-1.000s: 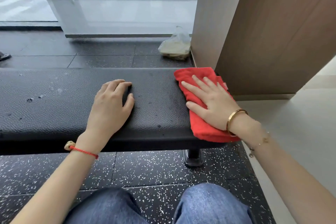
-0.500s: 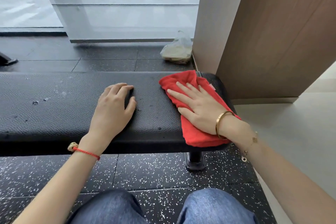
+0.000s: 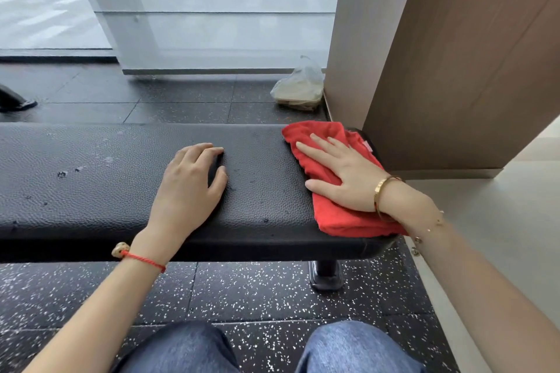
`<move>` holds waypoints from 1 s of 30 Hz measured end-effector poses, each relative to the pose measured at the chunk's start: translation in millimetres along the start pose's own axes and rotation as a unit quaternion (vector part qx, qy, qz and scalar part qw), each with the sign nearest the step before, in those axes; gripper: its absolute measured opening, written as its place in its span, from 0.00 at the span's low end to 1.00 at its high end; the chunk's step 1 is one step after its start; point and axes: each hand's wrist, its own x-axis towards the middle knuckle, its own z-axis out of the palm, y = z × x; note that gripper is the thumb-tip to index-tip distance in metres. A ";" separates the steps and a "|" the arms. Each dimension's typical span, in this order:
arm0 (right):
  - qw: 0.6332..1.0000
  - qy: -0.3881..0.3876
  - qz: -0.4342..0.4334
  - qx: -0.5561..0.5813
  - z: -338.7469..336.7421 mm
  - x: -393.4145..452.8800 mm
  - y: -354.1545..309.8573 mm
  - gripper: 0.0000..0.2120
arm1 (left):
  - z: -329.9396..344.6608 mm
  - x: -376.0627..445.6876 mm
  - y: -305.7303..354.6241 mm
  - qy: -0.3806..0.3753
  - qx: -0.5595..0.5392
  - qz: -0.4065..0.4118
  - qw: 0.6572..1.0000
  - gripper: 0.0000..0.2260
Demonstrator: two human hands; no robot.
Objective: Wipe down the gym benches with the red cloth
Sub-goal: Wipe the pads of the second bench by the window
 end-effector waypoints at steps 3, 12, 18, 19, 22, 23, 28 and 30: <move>0.998 0.014 0.022 -0.050 3.8 -11.4 5.1 0.31 | 0.9 -0.6 -0.5 0.002 -0.003 0.002 1.000 0.17; 0.995 0.025 0.094 -0.033 8.9 59.1 -4.7 0.25 | 2.9 0.4 -2.0 0.004 -0.004 0.005 1.000 0.17; 0.999 0.034 0.007 -0.027 14.1 10.4 -21.0 0.25 | 3.3 0.8 -3.3 0.006 -0.011 0.006 1.000 0.16; 0.999 0.046 -0.010 -0.024 16.1 -3.7 -21.7 0.25 | 3.5 0.8 -3.5 0.006 -0.011 0.007 1.000 0.16; 0.998 0.062 -0.018 -0.007 16.2 -25.5 -11.6 0.25 | 3.7 1.0 -3.9 0.005 -0.009 0.009 1.000 0.16; 0.998 0.058 -0.010 -0.002 13.5 -22.3 -5.2 0.25 | 3.7 0.8 -3.5 0.004 -0.007 0.009 1.000 0.16; 0.996 0.044 0.082 -0.012 -2.0 47.7 18.4 0.24 | 2.2 0.6 0.2 0.003 -0.001 0.003 1.000 0.16; 0.995 0.037 0.084 -0.032 -1.7 72.1 14.3 0.24 | 1.7 0.6 1.4 0.002 0.000 0.000 1.000 0.16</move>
